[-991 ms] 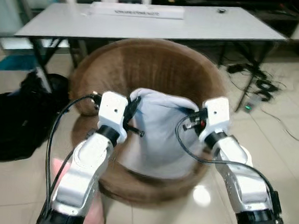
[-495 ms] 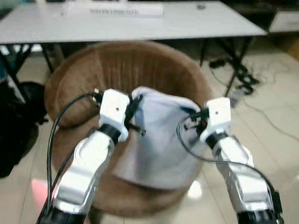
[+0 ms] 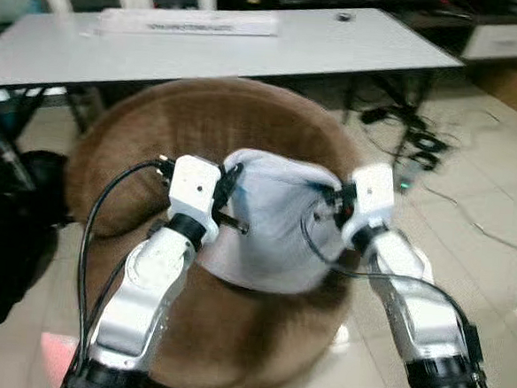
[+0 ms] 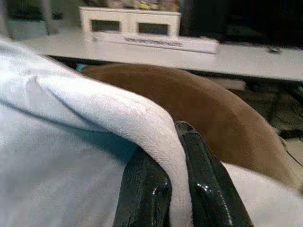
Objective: Move the pillow to the sofa from floor
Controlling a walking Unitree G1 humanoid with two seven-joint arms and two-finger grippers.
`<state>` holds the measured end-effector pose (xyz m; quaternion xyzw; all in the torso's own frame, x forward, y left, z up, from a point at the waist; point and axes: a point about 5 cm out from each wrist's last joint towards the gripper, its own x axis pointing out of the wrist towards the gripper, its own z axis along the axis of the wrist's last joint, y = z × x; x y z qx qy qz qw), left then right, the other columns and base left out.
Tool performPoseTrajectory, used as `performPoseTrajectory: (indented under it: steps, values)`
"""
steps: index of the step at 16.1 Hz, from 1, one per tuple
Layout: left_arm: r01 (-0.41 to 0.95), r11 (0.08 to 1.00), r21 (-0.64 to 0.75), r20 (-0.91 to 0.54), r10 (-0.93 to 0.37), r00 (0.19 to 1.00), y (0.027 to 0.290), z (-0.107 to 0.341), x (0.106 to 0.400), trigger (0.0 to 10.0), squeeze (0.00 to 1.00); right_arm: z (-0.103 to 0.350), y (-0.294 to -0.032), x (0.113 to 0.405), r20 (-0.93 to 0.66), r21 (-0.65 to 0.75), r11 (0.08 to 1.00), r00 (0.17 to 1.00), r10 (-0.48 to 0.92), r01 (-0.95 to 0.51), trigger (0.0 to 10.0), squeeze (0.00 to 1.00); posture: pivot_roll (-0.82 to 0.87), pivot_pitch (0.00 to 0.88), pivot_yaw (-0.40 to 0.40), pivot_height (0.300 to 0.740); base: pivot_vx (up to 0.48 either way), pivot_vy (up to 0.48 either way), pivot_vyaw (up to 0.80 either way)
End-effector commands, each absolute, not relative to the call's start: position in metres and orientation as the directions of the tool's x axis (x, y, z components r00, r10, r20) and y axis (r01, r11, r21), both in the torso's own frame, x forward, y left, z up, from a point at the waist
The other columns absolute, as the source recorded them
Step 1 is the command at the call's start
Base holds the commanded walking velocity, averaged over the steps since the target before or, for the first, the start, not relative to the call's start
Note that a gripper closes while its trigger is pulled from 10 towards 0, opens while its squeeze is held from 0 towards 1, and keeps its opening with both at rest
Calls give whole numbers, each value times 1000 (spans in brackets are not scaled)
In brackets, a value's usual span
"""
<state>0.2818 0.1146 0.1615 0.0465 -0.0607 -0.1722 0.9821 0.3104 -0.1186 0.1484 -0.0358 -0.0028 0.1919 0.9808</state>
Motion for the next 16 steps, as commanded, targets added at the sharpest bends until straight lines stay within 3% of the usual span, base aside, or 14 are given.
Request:
performPoseTrajectory:
  steps: [1, 4, 7, 16]
  values:
    - [232, 965, 123, 139, -248, 959, 134, 168, 283, 10000, 0, 154, -126, 315, 10, -86, 931, 934, 358, -356, 10000, 0, 77, 0, 24, 740, 0, 0, 0]
    - [243, 948, 204, 90, -265, 960, 138, 166, 286, 10000, 0, 159, -121, 317, 2, -107, 895, 900, 436, -433, 10000, 0, 85, 0, 19, 740, 0, 0, 0]
    - [349, 899, 262, 34, -371, 928, 135, 166, 288, 10000, 0, 169, -124, 323, -16, -179, 867, 882, 470, -465, 10000, 0, 96, 0, 8, 740, 0, 0, 0]
    - [484, 798, 359, -80, -491, 868, 140, 169, 326, 10000, 0, 173, -121, 349, -194, -299, 768, 824, 532, -566, 10000, 0, 80, 0, 3, 740, 0, 0, 0]
